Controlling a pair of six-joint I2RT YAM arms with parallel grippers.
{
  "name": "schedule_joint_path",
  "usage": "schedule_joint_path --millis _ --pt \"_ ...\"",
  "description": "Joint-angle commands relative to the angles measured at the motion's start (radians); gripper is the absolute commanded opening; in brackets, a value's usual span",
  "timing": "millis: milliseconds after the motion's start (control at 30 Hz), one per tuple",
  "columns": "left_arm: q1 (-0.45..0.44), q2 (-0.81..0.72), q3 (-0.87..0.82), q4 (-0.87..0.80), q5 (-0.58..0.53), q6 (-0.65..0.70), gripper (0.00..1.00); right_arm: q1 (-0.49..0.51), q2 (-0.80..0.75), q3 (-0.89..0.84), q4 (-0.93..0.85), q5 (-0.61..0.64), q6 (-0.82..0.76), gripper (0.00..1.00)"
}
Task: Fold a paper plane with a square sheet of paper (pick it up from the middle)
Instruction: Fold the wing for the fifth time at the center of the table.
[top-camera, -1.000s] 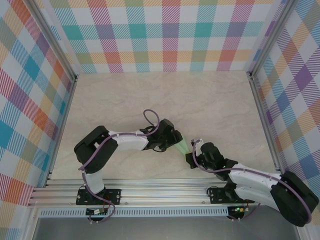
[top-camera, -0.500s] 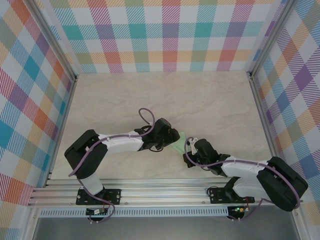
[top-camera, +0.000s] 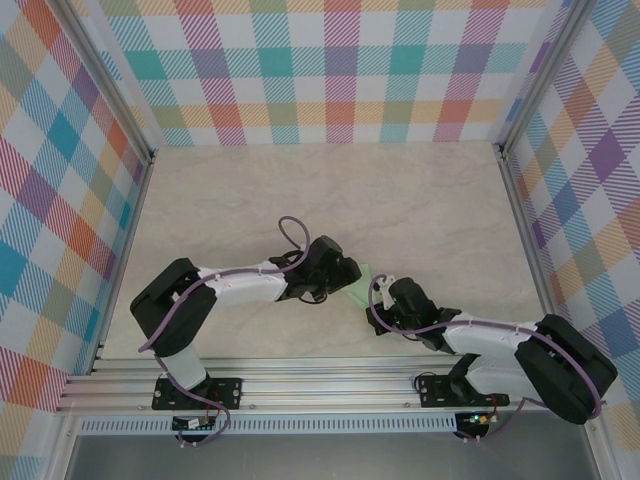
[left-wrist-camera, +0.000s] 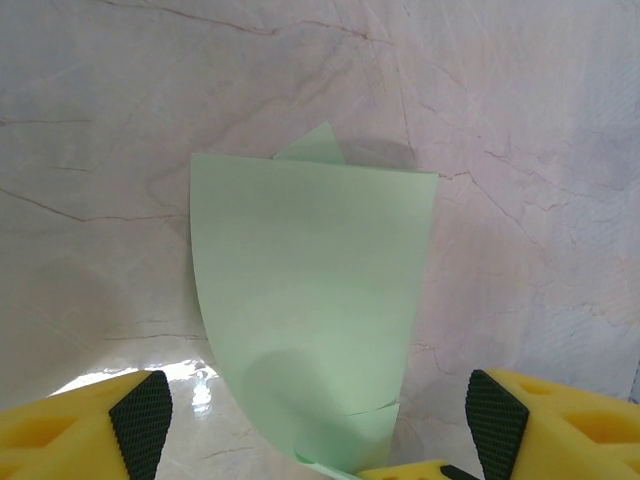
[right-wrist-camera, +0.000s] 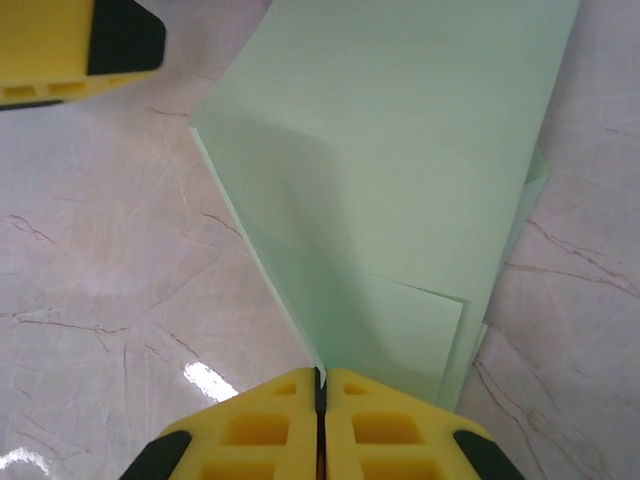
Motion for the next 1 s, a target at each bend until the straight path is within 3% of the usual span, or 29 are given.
schedule_joint_path --millis 0,233,333,567,667,800,933,967 --pt "-0.003 0.033 0.018 0.002 0.036 -0.016 0.79 0.006 -0.074 -0.02 0.013 0.011 -0.019 0.08" --pt "-0.022 0.084 0.054 0.028 0.069 -0.02 0.77 0.006 -0.239 -0.089 0.029 0.027 -0.012 0.11" --pt "-0.026 0.113 0.087 0.024 0.08 -0.015 0.77 0.005 -0.234 -0.086 0.028 0.028 -0.013 0.12" --pt "-0.026 0.145 0.111 0.015 0.089 -0.009 0.64 0.005 -0.176 -0.065 0.03 0.021 -0.017 0.11" --pt "-0.026 0.146 0.113 0.014 0.088 -0.007 0.53 0.005 -0.164 -0.061 0.028 0.017 -0.016 0.12" --pt "-0.023 0.15 0.137 -0.048 0.067 0.022 0.27 0.005 -0.151 -0.042 0.008 0.016 -0.015 0.15" --pt "-0.016 0.14 0.158 -0.102 0.046 0.053 0.11 0.005 -0.137 0.041 -0.114 0.003 -0.022 0.26" --pt "-0.013 0.137 0.161 -0.11 0.044 0.059 0.08 0.005 -0.139 0.053 -0.137 0.006 -0.021 0.34"
